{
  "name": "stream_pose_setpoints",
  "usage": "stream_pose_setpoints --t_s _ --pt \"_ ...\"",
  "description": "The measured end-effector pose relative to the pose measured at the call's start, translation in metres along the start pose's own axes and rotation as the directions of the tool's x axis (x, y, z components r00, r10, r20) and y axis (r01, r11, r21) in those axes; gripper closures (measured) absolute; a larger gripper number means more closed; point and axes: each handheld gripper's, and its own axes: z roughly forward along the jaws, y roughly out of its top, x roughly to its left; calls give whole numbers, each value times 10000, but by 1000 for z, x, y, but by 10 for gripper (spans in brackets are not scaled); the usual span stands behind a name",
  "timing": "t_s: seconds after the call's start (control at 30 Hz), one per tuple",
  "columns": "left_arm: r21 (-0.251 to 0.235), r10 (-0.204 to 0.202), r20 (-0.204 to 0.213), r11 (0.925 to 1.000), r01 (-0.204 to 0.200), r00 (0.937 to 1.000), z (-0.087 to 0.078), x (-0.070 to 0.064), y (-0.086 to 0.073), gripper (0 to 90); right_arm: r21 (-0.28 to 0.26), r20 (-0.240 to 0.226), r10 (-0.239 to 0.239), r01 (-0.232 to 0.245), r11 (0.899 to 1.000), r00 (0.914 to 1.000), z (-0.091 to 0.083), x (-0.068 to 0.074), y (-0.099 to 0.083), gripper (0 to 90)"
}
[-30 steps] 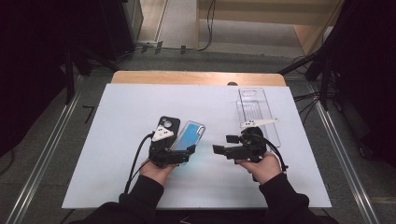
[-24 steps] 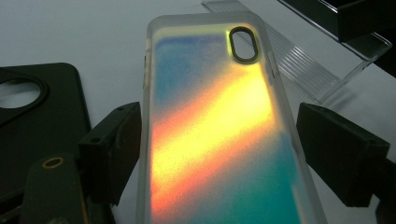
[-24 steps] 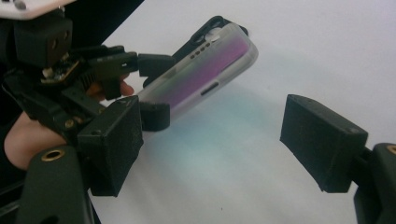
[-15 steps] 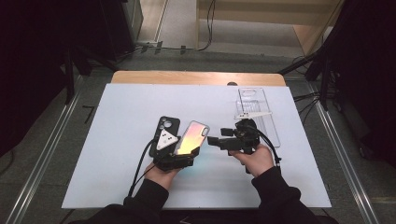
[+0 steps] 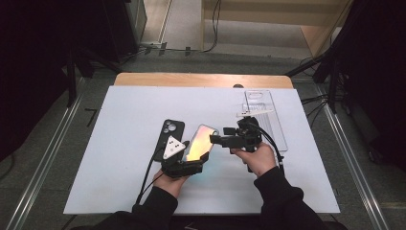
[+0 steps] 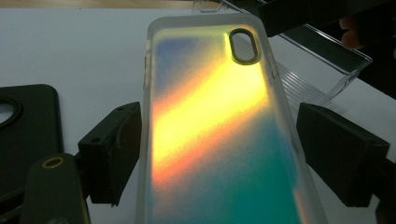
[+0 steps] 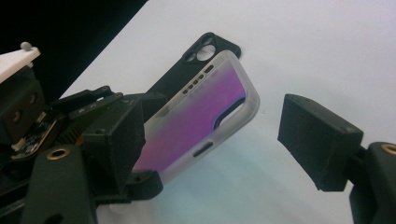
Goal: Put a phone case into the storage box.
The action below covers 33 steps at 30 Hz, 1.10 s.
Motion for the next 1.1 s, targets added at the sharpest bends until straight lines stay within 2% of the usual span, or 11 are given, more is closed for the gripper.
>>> stream_pose_setpoints --t_s 0.13,0.2,0.43,0.57,0.63,0.73,0.77,0.87,0.97,1.07,1.1 --pt "-119 -44 23 9999 44 10000 -1 -2 0 167 104 3 88 -88 9999 10000 5 -2 1 211" --pt "-223 -29 -8 9997 29 10000 -1 -3 -1 167 50 209 164 -165 9999 9996 8 -3 2 210" --pt "-344 -81 -77 9994 78 9999 -2 -5 -1 167 100 -107 638 -637 9979 9979 14 -4 5 257" --pt "-488 -179 -127 9987 172 9998 -3 -5 -2 167 281 -425 1223 -1212 9922 9916 17 -4 8 291" --pt "-486 -192 -192 9987 183 9996 -4 -5 -1 167 337 -451 1323 -1308 9908 9902 19 -5 9 308" --pt "-489 -250 -150 9985 243 9996 -4 -4 -1 167 423 -528 1642 -1621 9859 9850 22 -5 10 384" --pt "-503 -286 -156 9983 278 9995 -4 -4 -1 167 474 -595 1845 -1818 9822 9810 22 -6 10 401" --pt "-481 -316 -120 9984 310 9994 -4 -5 -1 167 647 -622 2556 -2517 9657 9648 22 -11 11 554" --pt "-483 -302 -42 9984 300 9995 -4 -6 -1 167 521 -581 2571 -2542 9657 9646 18 -12 11 715" --pt "-585 -187 -60 9981 183 9998 -4 -7 -1 167 466 -752 2757 -2728 9609 9583 15 -13 12 736" --pt "-595 -109 -100 9982 103 9999 -4 -8 -1 167 442 -753 2692 -2665 9628 9601 14 -12 13 740"
